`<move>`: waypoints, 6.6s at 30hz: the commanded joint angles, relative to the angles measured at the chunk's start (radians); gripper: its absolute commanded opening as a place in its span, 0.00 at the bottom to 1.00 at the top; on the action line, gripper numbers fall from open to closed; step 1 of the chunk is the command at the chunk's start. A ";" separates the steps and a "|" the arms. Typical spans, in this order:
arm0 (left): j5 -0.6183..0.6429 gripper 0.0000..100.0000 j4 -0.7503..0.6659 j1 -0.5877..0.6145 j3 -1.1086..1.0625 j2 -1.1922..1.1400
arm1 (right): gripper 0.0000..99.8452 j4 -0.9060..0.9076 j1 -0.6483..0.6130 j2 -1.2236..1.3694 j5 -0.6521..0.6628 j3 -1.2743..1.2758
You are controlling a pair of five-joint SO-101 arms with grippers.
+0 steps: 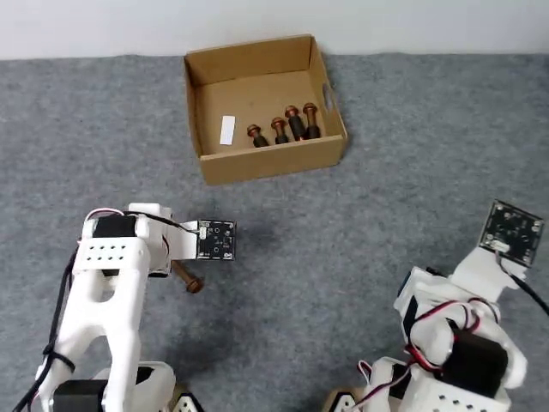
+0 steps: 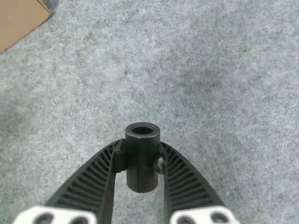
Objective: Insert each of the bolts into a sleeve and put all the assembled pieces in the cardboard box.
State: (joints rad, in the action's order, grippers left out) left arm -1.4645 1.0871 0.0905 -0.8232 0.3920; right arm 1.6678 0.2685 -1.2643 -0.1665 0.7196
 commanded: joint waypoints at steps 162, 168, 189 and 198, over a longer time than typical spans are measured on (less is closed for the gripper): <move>2.067 0.00 -0.230 -0.560 -0.421 1.412 | 0.01 -0.888 -1.066 -0.377 0.273 0.588; 2.065 0.00 -0.227 -0.560 -0.423 1.409 | 0.01 -0.888 -1.064 -0.378 0.275 0.568; 2.062 0.00 -0.029 -0.654 -0.458 1.409 | 0.01 -0.889 -1.064 -0.378 0.331 0.554; 1.938 0.07 -0.021 -0.687 -0.519 1.409 | 0.01 -0.912 -1.064 -0.378 0.330 0.554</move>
State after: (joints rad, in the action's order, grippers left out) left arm 0.5455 1.0625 -0.5877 -1.3387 1.8082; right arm 0.8086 -0.8009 -1.6280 0.1481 1.3456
